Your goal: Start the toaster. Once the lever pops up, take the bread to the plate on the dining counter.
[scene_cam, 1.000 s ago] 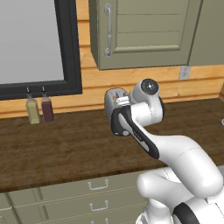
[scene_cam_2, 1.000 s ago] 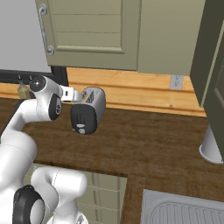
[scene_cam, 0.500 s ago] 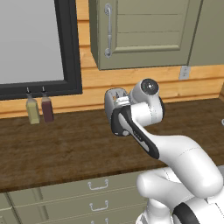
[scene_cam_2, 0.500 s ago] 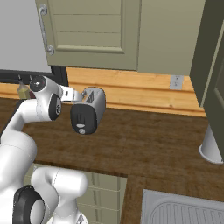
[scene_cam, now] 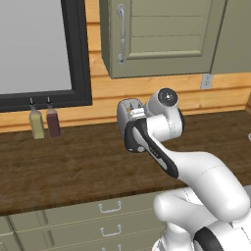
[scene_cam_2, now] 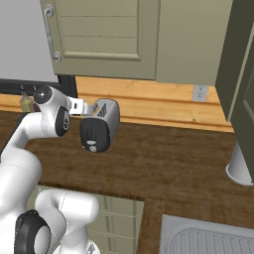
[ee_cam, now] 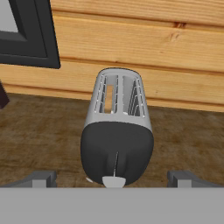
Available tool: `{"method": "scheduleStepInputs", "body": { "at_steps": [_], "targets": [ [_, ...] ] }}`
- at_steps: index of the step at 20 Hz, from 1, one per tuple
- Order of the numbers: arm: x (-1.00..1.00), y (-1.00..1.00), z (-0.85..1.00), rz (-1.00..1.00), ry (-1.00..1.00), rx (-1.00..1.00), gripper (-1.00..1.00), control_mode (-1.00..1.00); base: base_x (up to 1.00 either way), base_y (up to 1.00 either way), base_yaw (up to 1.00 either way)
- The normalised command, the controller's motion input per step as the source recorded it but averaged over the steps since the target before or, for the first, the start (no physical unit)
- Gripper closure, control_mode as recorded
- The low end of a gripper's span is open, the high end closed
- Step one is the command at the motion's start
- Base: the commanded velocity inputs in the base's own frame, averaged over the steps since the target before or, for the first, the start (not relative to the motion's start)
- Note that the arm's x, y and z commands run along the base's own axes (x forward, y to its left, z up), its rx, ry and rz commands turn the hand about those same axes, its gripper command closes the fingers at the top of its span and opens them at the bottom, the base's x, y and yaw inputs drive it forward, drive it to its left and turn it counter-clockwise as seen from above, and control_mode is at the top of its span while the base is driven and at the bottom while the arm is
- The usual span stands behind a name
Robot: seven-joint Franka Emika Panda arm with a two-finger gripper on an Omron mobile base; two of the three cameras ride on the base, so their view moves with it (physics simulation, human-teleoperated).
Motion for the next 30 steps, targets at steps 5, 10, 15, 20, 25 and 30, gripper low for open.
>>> {"method": "scheduleStepInputs", "body": {
  "at_steps": [5,10,15,20,25,30],
  "targets": [
    [0.00,0.00,0.00,0.00,0.00,0.00,-1.00,-1.00,0.00,0.00,0.00],
    [0.00,0.00,0.00,0.00,0.00,0.00,-1.00,-1.00,0.00,0.00,0.00],
    [0.00,0.00,0.00,0.00,0.00,0.00,-1.00,-1.00,0.00,0.00,0.00],
    [0.00,0.00,0.00,0.00,0.00,0.00,-1.00,-1.00,0.00,0.00,0.00],
    [0.00,0.00,0.00,0.00,0.00,0.00,-1.00,-1.00,0.00,0.00,0.00],
    [0.00,0.00,0.00,0.00,0.00,0.00,-1.00,-1.00,0.00,0.00,0.00]
  ]
}}
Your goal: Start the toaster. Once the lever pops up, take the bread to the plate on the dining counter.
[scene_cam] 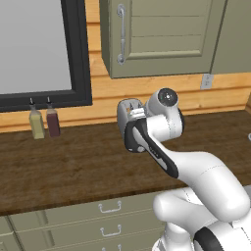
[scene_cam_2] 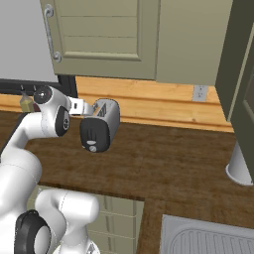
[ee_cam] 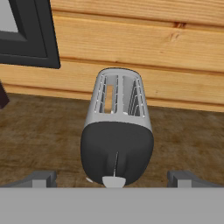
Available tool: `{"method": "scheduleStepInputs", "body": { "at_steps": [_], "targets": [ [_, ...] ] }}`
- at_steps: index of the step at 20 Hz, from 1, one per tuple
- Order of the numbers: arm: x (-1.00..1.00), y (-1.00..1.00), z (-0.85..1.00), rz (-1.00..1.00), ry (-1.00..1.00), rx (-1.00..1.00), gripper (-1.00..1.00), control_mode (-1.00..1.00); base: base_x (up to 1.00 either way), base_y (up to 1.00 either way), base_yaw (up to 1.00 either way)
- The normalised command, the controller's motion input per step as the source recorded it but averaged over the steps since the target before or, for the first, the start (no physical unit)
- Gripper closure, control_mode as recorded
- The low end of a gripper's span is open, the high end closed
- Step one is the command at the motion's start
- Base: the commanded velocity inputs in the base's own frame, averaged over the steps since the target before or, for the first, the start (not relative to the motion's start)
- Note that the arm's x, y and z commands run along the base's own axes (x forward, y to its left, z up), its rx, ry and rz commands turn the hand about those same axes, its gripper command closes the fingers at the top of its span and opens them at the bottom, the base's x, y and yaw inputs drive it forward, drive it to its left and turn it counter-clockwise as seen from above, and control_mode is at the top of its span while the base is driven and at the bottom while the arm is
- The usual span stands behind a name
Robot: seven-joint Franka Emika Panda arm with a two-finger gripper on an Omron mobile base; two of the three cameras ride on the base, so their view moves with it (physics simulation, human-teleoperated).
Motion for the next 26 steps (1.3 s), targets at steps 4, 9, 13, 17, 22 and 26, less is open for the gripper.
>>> {"method": "scheduleStepInputs", "body": {
  "at_steps": [4,9,13,17,22,26],
  "targets": [
    [0.00,0.00,0.00,0.00,0.00,0.00,-1.00,-1.00,0.00,0.00,0.00],
    [0.00,0.00,0.00,0.00,0.00,0.00,-1.00,-1.00,0.00,0.00,0.00],
    [0.00,0.00,0.00,0.00,0.00,0.00,-1.00,-1.00,0.00,0.00,0.00],
    [0.00,0.00,0.00,0.00,0.00,0.00,-1.00,-1.00,0.00,0.00,0.00],
    [0.00,0.00,0.00,0.00,0.00,0.00,-1.00,-1.00,0.00,0.00,0.00],
    [0.00,0.00,0.00,0.00,0.00,0.00,-1.00,-1.00,0.00,0.00,0.00]
  ]
}}
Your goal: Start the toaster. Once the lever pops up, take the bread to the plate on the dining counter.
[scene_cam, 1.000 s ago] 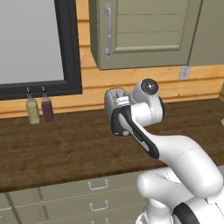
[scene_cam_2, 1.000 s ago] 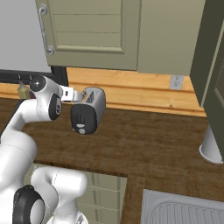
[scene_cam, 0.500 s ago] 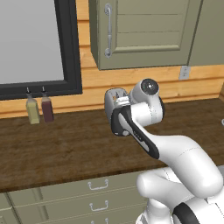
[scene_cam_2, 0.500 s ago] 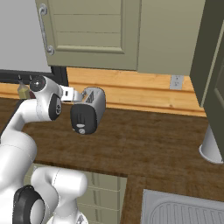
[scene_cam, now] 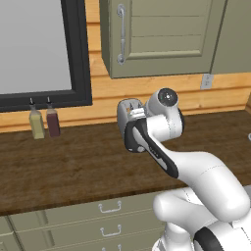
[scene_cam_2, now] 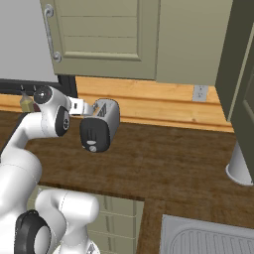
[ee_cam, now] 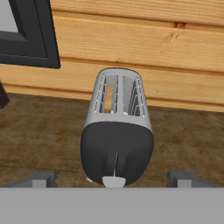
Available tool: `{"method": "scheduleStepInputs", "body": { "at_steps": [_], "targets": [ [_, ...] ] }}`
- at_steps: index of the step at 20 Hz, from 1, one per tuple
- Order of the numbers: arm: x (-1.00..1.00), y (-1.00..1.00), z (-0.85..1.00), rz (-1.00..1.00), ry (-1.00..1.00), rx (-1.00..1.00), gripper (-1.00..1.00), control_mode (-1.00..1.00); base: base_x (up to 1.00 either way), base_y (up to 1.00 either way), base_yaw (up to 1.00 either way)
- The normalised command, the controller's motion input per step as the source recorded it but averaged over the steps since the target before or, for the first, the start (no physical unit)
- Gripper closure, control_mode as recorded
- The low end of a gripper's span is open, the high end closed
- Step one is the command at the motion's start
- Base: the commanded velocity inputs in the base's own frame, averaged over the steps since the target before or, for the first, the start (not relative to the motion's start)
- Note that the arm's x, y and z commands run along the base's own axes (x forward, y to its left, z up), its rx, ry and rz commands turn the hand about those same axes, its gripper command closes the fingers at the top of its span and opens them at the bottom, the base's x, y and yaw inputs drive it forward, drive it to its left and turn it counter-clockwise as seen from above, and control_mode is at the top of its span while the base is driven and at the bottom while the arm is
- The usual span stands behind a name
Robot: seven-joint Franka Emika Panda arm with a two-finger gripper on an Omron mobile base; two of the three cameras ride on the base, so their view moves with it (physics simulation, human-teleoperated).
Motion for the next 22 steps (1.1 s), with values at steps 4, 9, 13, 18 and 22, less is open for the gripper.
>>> {"method": "scheduleStepInputs", "body": {
  "at_steps": [4,9,13,18,22],
  "targets": [
    [0.00,0.00,0.00,0.00,0.00,0.00,-1.00,-1.00,0.00,0.00,0.00],
    [0.00,0.00,0.00,0.00,0.00,0.00,-1.00,-1.00,0.00,0.00,0.00],
    [0.00,0.00,0.00,0.00,0.00,0.00,-1.00,-1.00,0.00,0.00,0.00],
    [0.00,0.00,0.00,0.00,0.00,0.00,-1.00,-1.00,0.00,0.00,0.00],
    [0.00,0.00,0.00,0.00,0.00,0.00,-1.00,-1.00,0.00,0.00,0.00]
  ]
}}
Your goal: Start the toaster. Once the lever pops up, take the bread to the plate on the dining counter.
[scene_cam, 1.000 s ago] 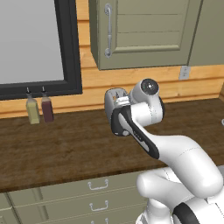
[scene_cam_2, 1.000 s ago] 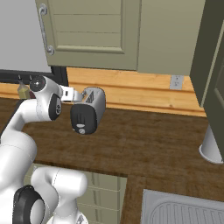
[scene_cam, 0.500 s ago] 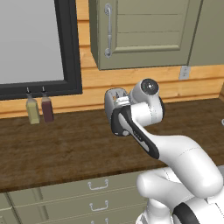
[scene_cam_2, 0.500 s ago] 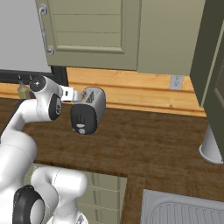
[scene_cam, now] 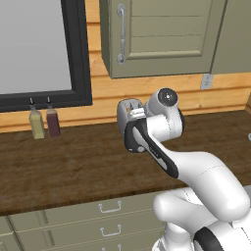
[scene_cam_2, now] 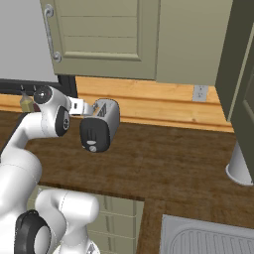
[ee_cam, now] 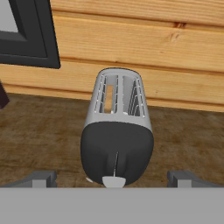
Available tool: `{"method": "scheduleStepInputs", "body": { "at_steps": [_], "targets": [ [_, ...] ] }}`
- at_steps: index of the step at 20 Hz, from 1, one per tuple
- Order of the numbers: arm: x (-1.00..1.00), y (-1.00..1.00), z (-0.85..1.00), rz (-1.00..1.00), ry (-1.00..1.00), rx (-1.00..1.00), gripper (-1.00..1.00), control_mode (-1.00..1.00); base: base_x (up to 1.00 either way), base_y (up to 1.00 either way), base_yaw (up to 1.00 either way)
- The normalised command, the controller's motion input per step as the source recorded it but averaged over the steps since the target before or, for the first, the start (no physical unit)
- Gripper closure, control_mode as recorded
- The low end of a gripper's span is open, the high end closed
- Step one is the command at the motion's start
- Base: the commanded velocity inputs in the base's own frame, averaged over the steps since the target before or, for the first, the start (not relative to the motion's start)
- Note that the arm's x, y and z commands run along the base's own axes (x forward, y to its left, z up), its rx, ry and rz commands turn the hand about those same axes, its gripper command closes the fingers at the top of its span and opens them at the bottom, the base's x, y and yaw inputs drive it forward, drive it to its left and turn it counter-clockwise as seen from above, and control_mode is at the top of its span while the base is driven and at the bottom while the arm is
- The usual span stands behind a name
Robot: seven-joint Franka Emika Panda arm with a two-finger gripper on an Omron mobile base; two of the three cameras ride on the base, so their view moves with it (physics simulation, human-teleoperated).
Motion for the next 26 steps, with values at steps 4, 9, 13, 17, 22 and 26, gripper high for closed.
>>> {"method": "scheduleStepInputs", "body": {
  "at_steps": [4,9,13,17,22,26],
  "targets": [
    [0.00,0.00,0.00,0.00,0.00,0.00,-1.00,-1.00,0.00,0.00,0.00],
    [0.00,0.00,0.00,0.00,0.00,0.00,-1.00,-1.00,0.00,0.00,0.00],
    [0.00,0.00,0.00,0.00,0.00,0.00,-1.00,-1.00,0.00,0.00,0.00],
    [0.00,0.00,0.00,0.00,0.00,0.00,-1.00,-1.00,0.00,0.00,0.00],
    [0.00,0.00,0.00,0.00,0.00,0.00,-1.00,-1.00,0.00,0.00,0.00],
    [0.00,0.00,0.00,0.00,0.00,0.00,-1.00,-1.00,0.00,0.00,0.00]
  ]
}}
